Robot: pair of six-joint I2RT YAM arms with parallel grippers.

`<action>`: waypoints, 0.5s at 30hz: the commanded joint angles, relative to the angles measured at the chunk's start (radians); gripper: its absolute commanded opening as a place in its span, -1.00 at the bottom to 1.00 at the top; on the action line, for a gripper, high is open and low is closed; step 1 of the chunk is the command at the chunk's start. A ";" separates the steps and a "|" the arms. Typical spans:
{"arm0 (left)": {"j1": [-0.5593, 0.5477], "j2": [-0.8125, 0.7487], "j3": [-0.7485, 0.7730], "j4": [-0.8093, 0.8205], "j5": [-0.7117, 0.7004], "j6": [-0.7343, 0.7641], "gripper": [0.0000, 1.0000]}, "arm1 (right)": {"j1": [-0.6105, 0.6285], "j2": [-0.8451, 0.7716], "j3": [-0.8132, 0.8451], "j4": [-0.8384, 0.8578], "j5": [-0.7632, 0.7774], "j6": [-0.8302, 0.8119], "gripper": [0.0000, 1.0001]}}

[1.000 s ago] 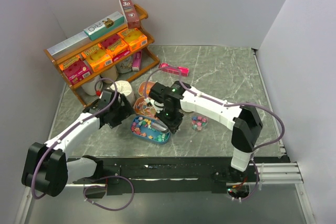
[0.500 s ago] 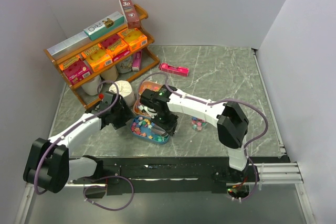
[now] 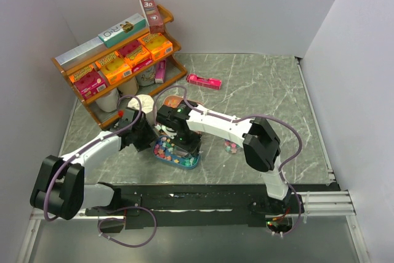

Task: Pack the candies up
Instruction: Scoop the fake candies from the storage box.

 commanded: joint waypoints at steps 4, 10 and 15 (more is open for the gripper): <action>0.003 0.005 -0.008 0.046 0.032 0.017 0.09 | 0.010 0.020 -0.019 0.076 0.043 0.004 -1.00; 0.003 0.011 -0.005 0.055 0.041 0.023 0.06 | 0.016 0.008 -0.064 0.179 0.043 0.007 -1.00; 0.003 0.021 -0.005 0.061 0.048 0.024 0.02 | 0.022 0.011 -0.085 0.225 0.043 0.004 -1.00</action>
